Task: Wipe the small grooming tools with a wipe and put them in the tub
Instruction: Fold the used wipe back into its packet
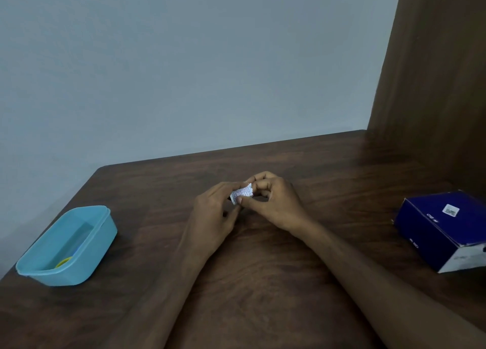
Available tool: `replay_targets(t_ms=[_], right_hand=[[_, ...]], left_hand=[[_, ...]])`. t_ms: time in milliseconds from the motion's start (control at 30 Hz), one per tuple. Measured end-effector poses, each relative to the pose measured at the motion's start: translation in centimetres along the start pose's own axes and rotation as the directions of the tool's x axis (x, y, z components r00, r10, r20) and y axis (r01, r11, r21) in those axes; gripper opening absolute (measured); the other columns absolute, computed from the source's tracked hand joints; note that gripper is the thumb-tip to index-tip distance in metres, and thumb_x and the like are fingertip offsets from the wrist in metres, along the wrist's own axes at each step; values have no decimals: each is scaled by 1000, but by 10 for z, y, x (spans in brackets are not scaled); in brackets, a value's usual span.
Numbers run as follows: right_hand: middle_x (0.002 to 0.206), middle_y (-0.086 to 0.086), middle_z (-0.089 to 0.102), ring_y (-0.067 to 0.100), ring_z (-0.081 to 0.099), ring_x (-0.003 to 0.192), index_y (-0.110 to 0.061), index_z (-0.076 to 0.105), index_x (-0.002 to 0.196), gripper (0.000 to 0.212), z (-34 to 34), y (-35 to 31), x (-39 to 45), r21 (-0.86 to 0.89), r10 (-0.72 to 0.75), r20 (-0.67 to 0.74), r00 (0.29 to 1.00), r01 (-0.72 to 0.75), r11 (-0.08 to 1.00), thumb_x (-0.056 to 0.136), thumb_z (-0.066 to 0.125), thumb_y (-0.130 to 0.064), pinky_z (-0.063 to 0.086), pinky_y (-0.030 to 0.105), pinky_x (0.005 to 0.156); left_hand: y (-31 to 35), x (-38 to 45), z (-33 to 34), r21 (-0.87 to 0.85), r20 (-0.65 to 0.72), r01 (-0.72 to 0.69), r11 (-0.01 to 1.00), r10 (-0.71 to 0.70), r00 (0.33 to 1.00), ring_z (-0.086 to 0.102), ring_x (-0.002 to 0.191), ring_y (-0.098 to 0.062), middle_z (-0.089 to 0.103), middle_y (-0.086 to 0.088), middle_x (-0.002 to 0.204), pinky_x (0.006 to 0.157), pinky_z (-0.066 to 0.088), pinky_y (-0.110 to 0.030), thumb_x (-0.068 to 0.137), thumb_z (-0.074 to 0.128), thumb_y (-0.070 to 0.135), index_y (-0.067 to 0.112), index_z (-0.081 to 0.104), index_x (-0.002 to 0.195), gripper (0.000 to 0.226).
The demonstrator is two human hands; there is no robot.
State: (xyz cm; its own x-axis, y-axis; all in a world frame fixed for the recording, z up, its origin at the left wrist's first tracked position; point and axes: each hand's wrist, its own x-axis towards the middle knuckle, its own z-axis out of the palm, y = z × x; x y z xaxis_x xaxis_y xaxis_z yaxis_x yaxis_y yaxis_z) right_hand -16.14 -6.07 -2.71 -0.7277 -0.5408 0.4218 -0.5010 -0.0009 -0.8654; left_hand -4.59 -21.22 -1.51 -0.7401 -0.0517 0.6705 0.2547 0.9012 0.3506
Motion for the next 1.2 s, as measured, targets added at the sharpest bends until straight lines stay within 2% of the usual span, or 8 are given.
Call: replay_targets(t_ms=[233, 533, 633, 733, 800, 867, 1000, 1200], right_hand=[[113, -3, 68, 17, 76, 101, -20, 85, 92, 12, 1, -4, -2, 131, 29, 21, 999, -31, 991, 82, 91, -20, 61, 43, 99], [108, -8, 65, 13, 74, 98, -16, 82, 98, 22, 7, -2, 0, 3, 28, -22, 999, -28, 1000, 82, 90, -28, 61, 44, 97], [109, -7, 66, 13, 74, 100, -18, 81, 104, 26, 6, -4, -3, 24, -17, -32, 999, 18, 1000, 82, 89, -28, 62, 42, 97], [109, -1, 68, 13, 74, 99, -25, 80, 116, 32, 5, -10, -6, 41, -92, -43, 995, 94, 995, 87, 86, -14, 62, 36, 96], [107, 1, 70, 15, 73, 97, -26, 78, 125, 40, 3, -13, -6, 59, -129, -108, 986, 136, 989, 90, 81, -7, 62, 30, 92], [101, -3, 74, 14, 74, 93, -24, 75, 129, 42, 1, -16, -5, 79, -116, -190, 975, 133, 988, 91, 80, -6, 62, 29, 89], [93, -7, 79, 11, 75, 87, -24, 75, 121, 34, -2, -21, -4, 90, -78, -275, 958, 107, 990, 90, 83, -11, 64, 36, 84], [93, -14, 81, 0, 76, 92, -18, 75, 112, 28, -7, -27, -8, -137, -233, -455, 859, 191, 972, 87, 86, -15, 63, 34, 85]], left_hand=[[1, 1, 2, 4, -43, 5, 1000, -5, 999, 63, 96, 5, 76, 8, 114, 88, 42, 0, 80, 83, -2, 15, 73, 123, 48], [2, 2, 0, -51, -55, 32, 998, -34, 998, 65, 95, 6, 68, 20, 116, 84, 42, -1, 81, 82, -2, 19, 66, 121, 48], [3, 2, -3, -146, -82, 78, 986, -90, 992, 72, 94, -2, 70, 22, 119, 79, 54, -12, 93, 75, 3, 26, 65, 124, 40], [1, 3, -3, -367, -83, 243, 898, -292, 953, 77, 92, -12, 74, 12, 115, 69, 66, -30, 104, 66, 7, 27, 67, 125, 29], [0, 3, -2, -508, -71, 312, 803, -400, 914, 76, 100, -17, 74, 8, 115, 69, 67, -36, 106, 63, 6, 23, 67, 125, 26], [0, 3, -3, -563, -46, 332, 757, -430, 902, 76, 104, -19, 74, 7, 118, 70, 67, -36, 106, 62, 5, 21, 66, 126, 26], [3, 2, -4, -575, 26, 338, 746, -396, 918, 77, 105, -21, 75, 3, 120, 68, 66, -33, 106, 62, 7, 19, 66, 126, 24], [6, 2, -4, -517, 43, 344, 784, -378, 925, 78, 101, -18, 76, 3, 116, 66, 67, -35, 104, 66, 8, 19, 67, 125, 24]])
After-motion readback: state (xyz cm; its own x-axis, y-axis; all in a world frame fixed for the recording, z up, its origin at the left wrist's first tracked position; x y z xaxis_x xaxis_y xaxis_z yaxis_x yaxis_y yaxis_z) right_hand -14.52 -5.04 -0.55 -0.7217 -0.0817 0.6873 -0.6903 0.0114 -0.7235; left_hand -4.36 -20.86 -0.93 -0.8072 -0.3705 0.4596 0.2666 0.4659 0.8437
